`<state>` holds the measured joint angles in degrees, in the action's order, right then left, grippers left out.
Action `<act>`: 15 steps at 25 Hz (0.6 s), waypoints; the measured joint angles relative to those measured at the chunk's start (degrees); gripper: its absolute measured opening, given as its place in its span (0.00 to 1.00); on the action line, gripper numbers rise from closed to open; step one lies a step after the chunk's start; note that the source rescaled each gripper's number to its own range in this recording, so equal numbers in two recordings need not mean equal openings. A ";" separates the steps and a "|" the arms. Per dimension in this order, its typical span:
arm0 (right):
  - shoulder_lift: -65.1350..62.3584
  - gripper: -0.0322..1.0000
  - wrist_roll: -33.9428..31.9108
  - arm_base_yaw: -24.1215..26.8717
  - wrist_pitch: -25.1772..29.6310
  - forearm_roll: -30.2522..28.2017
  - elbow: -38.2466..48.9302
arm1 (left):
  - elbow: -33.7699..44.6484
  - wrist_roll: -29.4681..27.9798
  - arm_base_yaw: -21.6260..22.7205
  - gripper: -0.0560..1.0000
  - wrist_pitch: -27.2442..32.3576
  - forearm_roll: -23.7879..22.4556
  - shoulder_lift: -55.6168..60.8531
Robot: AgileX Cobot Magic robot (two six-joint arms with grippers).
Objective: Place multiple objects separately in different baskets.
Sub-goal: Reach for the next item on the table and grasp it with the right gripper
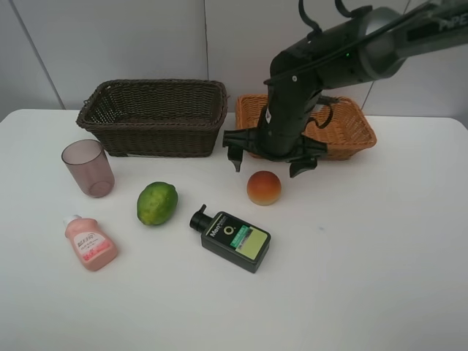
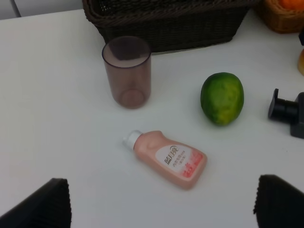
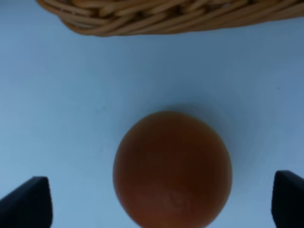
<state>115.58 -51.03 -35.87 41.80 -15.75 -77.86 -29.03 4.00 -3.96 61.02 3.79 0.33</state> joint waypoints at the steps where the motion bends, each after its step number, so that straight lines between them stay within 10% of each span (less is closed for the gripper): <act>1: 0.57 1.00 -0.82 0.00 -0.29 -0.74 0.00 | 0.00 0.00 0.00 1.00 0.00 0.00 0.00; 15: 5.90 1.00 -4.71 0.00 -3.82 -5.35 0.00 | 0.00 0.00 0.00 1.00 0.00 0.00 0.00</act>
<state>121.48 -55.74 -35.87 37.99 -21.10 -77.86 -29.03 4.00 -3.96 61.02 3.79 0.33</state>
